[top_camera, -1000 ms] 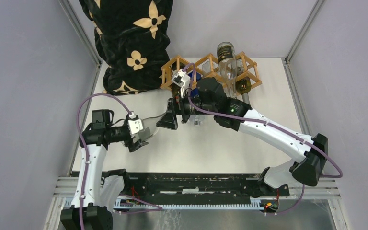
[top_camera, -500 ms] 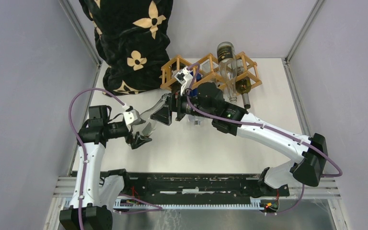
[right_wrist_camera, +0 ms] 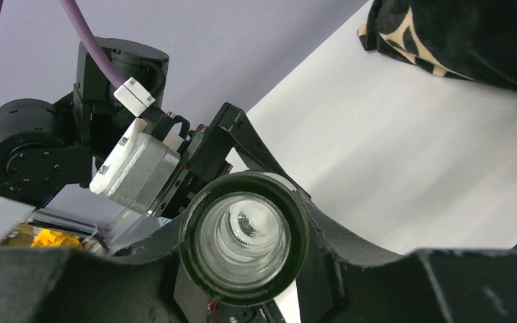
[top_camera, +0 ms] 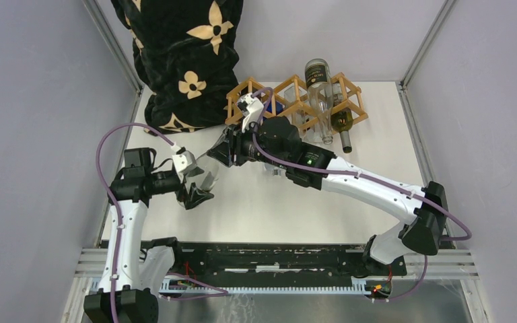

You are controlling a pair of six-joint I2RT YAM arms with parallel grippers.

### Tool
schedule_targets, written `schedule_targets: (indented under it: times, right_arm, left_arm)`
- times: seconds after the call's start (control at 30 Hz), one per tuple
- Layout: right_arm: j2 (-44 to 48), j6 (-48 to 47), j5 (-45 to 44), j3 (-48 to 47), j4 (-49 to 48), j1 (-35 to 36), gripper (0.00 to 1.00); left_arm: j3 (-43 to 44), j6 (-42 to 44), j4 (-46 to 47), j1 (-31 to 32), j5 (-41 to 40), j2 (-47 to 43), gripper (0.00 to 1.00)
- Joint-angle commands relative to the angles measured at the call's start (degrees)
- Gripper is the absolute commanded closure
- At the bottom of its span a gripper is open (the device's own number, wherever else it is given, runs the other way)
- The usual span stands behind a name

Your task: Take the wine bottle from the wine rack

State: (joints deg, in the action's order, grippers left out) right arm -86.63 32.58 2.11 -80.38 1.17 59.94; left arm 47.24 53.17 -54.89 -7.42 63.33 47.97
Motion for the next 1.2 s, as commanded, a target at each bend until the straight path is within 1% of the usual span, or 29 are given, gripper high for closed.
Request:
schedule_targets:
  times: [0.0, 0.03, 0.07, 0.2, 0.33, 0.47, 0.6, 0.77, 0.87, 1.0, 1.17]
  right_arm:
    - [-1.1, -4.4, -7.4, -6.6, 2.3, 0.2, 0.90]
    - [-1.2, -5.5, -8.6, -7.6, 3.6, 0.2, 0.96]
    - [-1.3, -7.0, -9.8, -8.5, 4.8, 0.3, 1.00]
    - [-2.1, -12.0, -11.7, -10.3, 7.5, 0.3, 1.00]
    - [-5.0, -15.7, -11.5, -13.8, 10.6, 0.2, 1.00]
    - [-8.1, -18.8, -12.8, -16.8, 13.0, 0.5, 1.00]
    - [-9.5, -21.9, -14.9, -17.1, 11.9, 1.2, 1.00]
    - [-11.4, -24.4, -16.3, -17.3, 7.2, 1.7, 1.00]
    - [-13.7, -25.3, -16.8, -19.3, 5.3, 1.6, 1.00]
    - [-17.6, -25.8, -16.9, -23.2, 5.8, 1.7, 1.00]
    - [-18.5, -27.0, -17.8, -20.7, 0.9, 1.6, 1.00]
  left_arm:
    - [2.1, -3.4, 4.7, 0.1, 3.5, -1.1, 0.01]
    - [2.1, -4.1, 4.6, 0.1, 2.0, -0.5, 0.00]
    - [2.3, -4.9, 4.7, 0.1, 0.6, 0.1, 0.00]
    - [4.4, -10.4, 5.0, 0.0, -3.3, 2.8, 0.00]
    - [6.0, -21.9, 10.8, 0.0, -6.9, 3.7, 0.00]
    - [7.5, -29.9, 16.3, 0.0, -12.2, 3.4, 0.00]
    - [10.8, -35.9, 16.8, 0.0, -17.9, 4.8, 0.00]
    - [14.8, -44.5, 16.7, -0.1, -25.9, 8.9, 0.00]
    - [15.9, -47.1, 16.4, -0.4, -29.6, 10.3, 0.00]
    - [14.8, -46.8, 16.7, -0.6, -31.2, 8.9, 0.00]
    - [13.4, -46.0, 16.7, -0.7, -31.9, 7.5, 0.00]
